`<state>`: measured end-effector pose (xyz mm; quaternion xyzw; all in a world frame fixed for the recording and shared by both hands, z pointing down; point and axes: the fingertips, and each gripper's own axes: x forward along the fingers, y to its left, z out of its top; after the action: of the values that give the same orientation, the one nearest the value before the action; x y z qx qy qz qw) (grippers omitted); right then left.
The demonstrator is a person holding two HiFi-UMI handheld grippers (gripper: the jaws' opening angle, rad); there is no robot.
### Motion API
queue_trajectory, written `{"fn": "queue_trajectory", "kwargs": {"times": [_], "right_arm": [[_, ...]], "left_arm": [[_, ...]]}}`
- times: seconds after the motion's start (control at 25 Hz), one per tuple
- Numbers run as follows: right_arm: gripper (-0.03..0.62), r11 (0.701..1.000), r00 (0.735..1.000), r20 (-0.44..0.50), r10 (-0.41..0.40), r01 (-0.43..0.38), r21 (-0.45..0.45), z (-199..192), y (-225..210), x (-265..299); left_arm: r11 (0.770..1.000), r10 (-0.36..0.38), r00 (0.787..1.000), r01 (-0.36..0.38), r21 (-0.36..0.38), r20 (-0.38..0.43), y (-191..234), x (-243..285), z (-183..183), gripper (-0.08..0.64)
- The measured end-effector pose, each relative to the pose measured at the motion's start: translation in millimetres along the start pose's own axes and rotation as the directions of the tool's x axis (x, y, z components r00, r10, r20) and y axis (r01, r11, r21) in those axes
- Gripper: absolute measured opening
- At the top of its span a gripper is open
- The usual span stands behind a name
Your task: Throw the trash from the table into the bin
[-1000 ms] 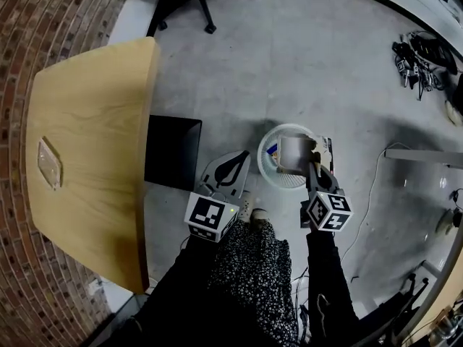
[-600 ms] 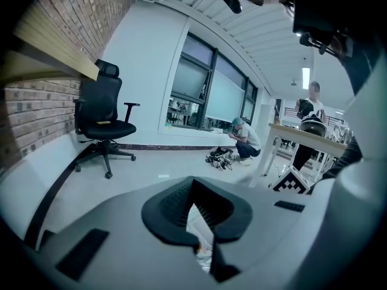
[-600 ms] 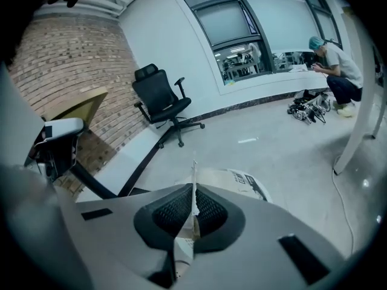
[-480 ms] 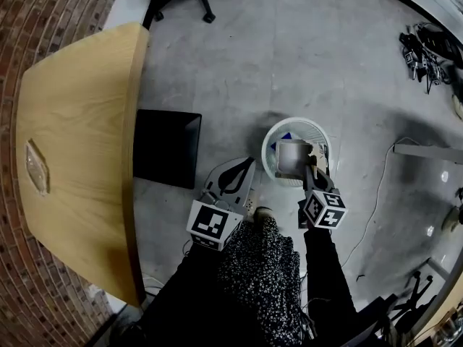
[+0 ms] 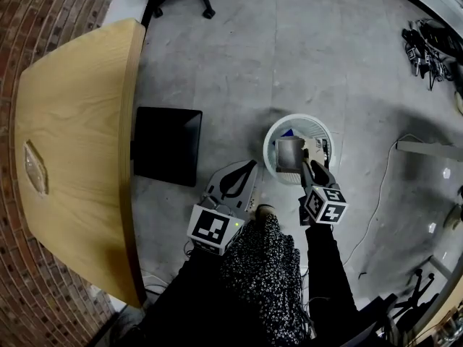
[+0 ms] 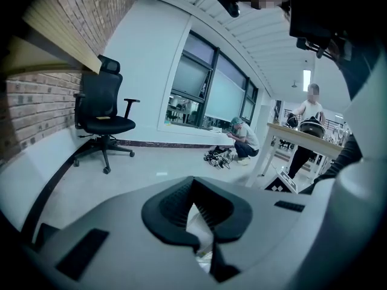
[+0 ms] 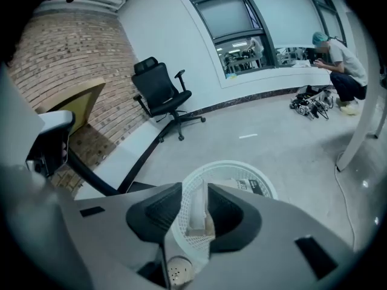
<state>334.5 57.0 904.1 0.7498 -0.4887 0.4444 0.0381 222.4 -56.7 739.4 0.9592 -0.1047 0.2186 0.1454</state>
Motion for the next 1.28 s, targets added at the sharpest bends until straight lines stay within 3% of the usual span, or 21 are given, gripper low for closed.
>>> {"fn": "queue_trajectory", "kwargs": {"times": [0.12, 0.2, 0.64, 0.84, 1.08, 1.28], "right_arm": [[0.218, 0.999, 1.000, -0.011, -0.015, 0.015, 0.037, -1.5, -4.2, 1.5], [0.230, 0.998, 1.000, -0.005, -0.023, 0.023, 0.050, 1.9, -6.4, -1.3], [0.229, 0.999, 0.998, 0.060, -0.019, 0.016, 0.049, 41.4, 5.2, -25.6], [0.228, 0.998, 0.997, 0.064, 0.050, -0.049, -0.027, 66.0, 34.1, -42.8], [0.224, 0.990, 0.990, 0.051, 0.131, -0.128, -0.057, 98.4, 73.3, -73.8], [0.130, 0.984, 0.987, 0.078, 0.138, -0.128, -0.120, 137.4, 88.3, -105.6]], "left_arm": [[1.000, 0.005, 1.000, -0.005, -0.008, -0.003, 0.5, -0.9, -0.3, 0.006], [1.000, 0.003, 1.000, -0.003, -0.009, -0.004, 0.3, -2.0, 0.6, 0.006], [1.000, -0.006, 1.000, 0.006, -0.004, 0.028, -1.4, -4.8, 32.4, 0.006], [1.000, -0.007, 0.997, 0.007, 0.010, 0.071, -6.1, -12.2, 66.5, 0.006], [1.000, -0.005, 0.996, 0.002, 0.031, 0.093, -15.4, -36.0, 106.5, 0.006], [0.999, 0.007, 0.993, -0.013, 0.043, 0.117, -19.1, -56.6, 140.3, 0.006]]}}
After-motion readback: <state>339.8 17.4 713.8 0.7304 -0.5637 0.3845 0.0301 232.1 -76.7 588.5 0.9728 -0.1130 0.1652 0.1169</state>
